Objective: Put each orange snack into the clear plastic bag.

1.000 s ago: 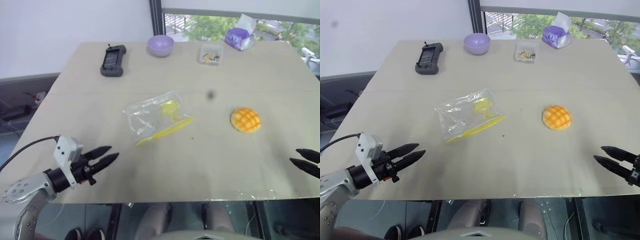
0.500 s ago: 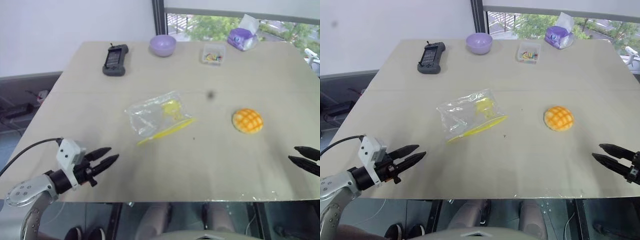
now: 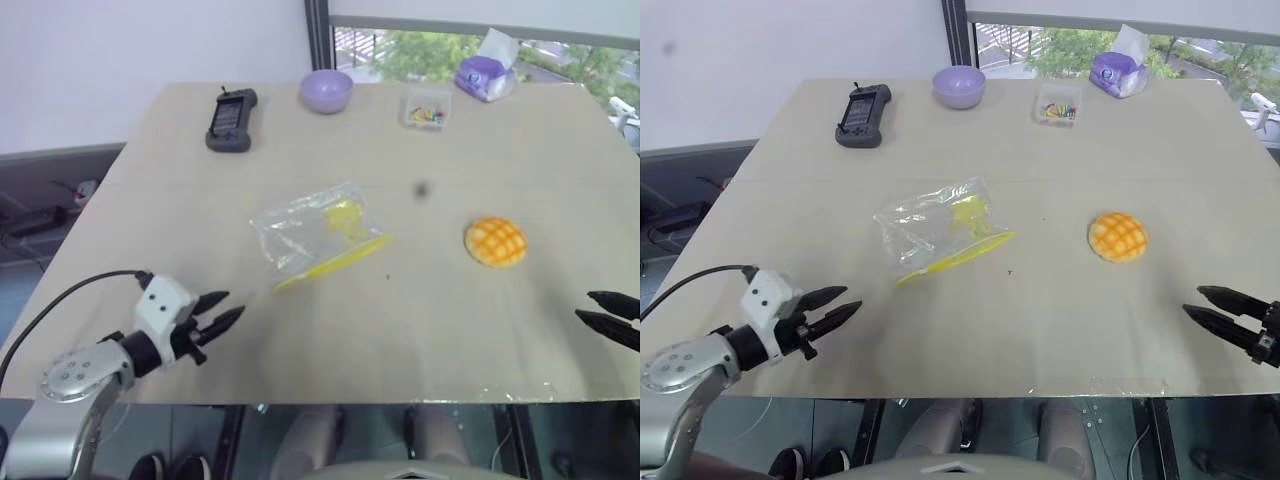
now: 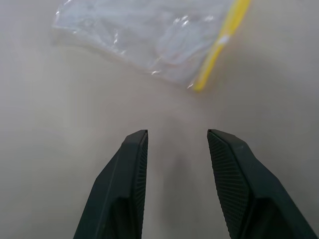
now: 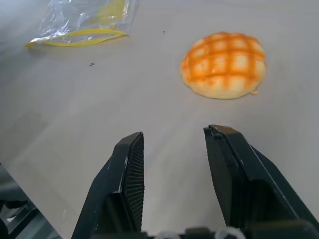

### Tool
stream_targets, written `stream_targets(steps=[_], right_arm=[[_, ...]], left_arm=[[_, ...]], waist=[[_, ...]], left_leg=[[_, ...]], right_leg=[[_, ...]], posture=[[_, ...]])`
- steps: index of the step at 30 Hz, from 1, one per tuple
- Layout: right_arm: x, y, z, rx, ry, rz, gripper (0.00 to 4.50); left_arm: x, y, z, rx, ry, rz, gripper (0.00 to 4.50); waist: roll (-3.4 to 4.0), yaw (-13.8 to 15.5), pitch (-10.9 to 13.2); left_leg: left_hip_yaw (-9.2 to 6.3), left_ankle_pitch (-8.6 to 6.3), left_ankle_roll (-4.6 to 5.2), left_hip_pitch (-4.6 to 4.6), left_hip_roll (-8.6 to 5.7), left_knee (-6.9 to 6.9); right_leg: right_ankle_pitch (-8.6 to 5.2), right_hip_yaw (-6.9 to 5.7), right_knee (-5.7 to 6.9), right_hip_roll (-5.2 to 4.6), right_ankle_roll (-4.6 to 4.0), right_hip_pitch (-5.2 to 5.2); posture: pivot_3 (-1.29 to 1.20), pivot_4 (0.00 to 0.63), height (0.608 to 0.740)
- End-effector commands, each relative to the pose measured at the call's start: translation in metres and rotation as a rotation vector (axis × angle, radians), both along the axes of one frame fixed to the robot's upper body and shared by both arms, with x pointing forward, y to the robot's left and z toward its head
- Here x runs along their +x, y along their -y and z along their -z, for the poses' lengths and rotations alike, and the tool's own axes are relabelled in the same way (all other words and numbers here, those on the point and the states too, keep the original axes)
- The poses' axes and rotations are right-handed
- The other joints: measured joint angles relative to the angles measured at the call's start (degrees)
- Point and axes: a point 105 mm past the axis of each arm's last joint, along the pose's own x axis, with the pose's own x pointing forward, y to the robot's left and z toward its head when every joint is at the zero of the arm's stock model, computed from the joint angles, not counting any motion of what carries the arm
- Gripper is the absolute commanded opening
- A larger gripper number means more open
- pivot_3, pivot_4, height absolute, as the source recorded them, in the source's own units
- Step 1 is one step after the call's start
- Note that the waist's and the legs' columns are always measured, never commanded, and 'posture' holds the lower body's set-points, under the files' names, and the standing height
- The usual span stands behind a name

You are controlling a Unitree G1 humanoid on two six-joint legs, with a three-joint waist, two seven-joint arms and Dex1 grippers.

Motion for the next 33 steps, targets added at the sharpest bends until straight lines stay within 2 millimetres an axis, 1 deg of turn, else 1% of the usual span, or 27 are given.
stream_targets(steps=[1,2,6,11,13,16,19,20,22,25,27,29,30,33], right_arm=[[0.001,-0.004,-0.010,-0.013,0.044,-0.015,2.07],[0.002,-0.004,-0.009,-0.013,0.045,-0.015,2.07],[0.003,-0.004,-0.009,-0.012,0.049,-0.016,2.07],[0.005,-0.006,-0.009,-0.011,0.055,-0.017,2.07],[0.005,-0.006,-0.010,-0.011,0.060,-0.017,2.07],[0.005,-0.006,-0.011,-0.013,0.064,-0.015,2.07],[0.005,-0.005,-0.011,-0.015,0.066,-0.008,2.07],[0.004,-0.004,-0.011,-0.017,0.068,-0.005,2.07],[0.003,-0.004,-0.011,-0.019,0.069,0.000,2.07],[0.002,-0.003,-0.010,-0.020,0.068,0.005,2.07],[0.001,-0.003,-0.009,-0.021,0.064,0.006,2.07],[0.001,-0.003,-0.009,-0.022,0.063,0.006,2.07],[0.002,-0.003,-0.009,-0.022,0.065,0.006,2.07],[0.003,-0.004,-0.011,-0.023,0.072,0.000,2.07]], left_arm=[[0.015,-0.001,-0.006,-0.040,0.015,-0.064,1.98],[0.021,-0.002,-0.006,-0.079,-0.009,-0.110,1.98],[0.039,0.007,-0.008,-0.251,-0.072,-0.221,1.98],[0.059,0.031,-0.001,-0.376,-0.178,-0.299,1.98],[0.064,0.037,0.006,-0.378,-0.236,-0.336,1.98],[0.071,0.037,0.019,-0.362,-0.300,-0.411,1.98],[0.076,0.035,0.030,-0.411,-0.351,-0.496,1.98],[0.076,0.035,0.031,-0.424,-0.362,-0.512,1.98],[0.076,0.033,0.034,-0.460,-0.377,-0.549,1.98],[0.077,0.031,0.032,-0.511,-0.388,-0.567,1.98],[0.080,0.026,0.033,-0.551,-0.419,-0.605,1.98],[0.082,0.025,0.039,-0.574,-0.474,-0.634,1.98],[0.083,0.027,0.042,-0.555,-0.500,-0.635,1.98],[0.089,0.037,0.047,-0.428,-0.526,-0.606,1.98]], waist=[[0.01,0.0,0.0],[0.01,0.0,0.0],[0.02,0.0,0.0],[-0.01,0.0,0.0],[-0.02,-0.1,0.0],[0.04,0.0,0.0],[0.19,0.1,-0.1],[0.19,0.1,-0.2],[0.24,0.1,-0.2],[0.43,0.0,-0.4],[0.47,-0.1,-0.4],[0.49,-0.1,-0.4],[0.49,-0.1,-0.4],[0.60,0.0,-0.6]], left_leg=[[-0.01,0.00,0.00,0.00,0.00,0.00],[-0.03,0.00,0.00,0.00,0.00,0.00],[-0.08,0.01,0.00,0.00,-0.03,0.02],[-0.12,0.02,-0.01,0.01,-0.08,0.06],[-0.12,0.02,-0.02,0.02,-0.09,0.09],[-0.11,0.02,-0.02,0.07,-0.10,0.11],[-0.11,0.02,-0.02,0.24,-0.13,0.14],[-0.11,0.01,-0.01,0.52,-0.13,0.13],[-0.09,0.00,-0.01,0.67,-0.12,0.08],[-0.05,0.01,-0.02,0.71,-0.10,0.10],[-0.02,0.01,-0.02,0.75,-0.08,0.10],[-0.01,0.01,-0.02,0.76,-0.08,0.11],[0.01,0.01,-0.02,0.77,-0.08,0.11],[0.02,0.02,-0.02,0.78,-0.09,0.12]], right_leg=[[0.00,-0.01,0.00,0.00,0.00,0.00],[0.00,-0.02,0.00,0.01,0.00,0.00],[0.01,-0.07,0.04,0.02,0.02,0.00],[0.02,-0.08,0.16,0.03,0.03,0.01],[0.02,-0.07,0.20,0.03,0.03,0.01],[0.02,-0.05,0.35,0.03,0.03,0.00],[0.01,-0.04,0.41,0.02,0.03,0.18],[-0.01,-0.04,0.40,0.02,0.04,0.48],[-0.02,-0.04,0.37,0.03,0.05,0.62],[-0.02,-0.01,0.40,0.03,0.06,0.62],[-0.02,0.01,0.42,0.07,0.06,0.63],[-0.02,0.02,0.44,0.08,0.06,0.62],[-0.02,0.03,0.44,0.08,0.06,0.62],[-0.02,0.05,0.45,0.08,0.07,0.63]], posture=[[0.00,0.150,0.740],[0.00,0.150,0.740],[0.00,0.150,0.740],[0.00,0.150,0.740],[0.00,0.150,0.740],[0.00,0.150,0.740],[0.00,0.150,0.740],[0.00,0.150,0.740],[0.00,0.150,0.740],[0.00,0.150,0.740],[0.00,0.150,0.740],[0.00,0.150,0.740],[0.00,0.150,0.740],[0.00,0.150,0.740]])
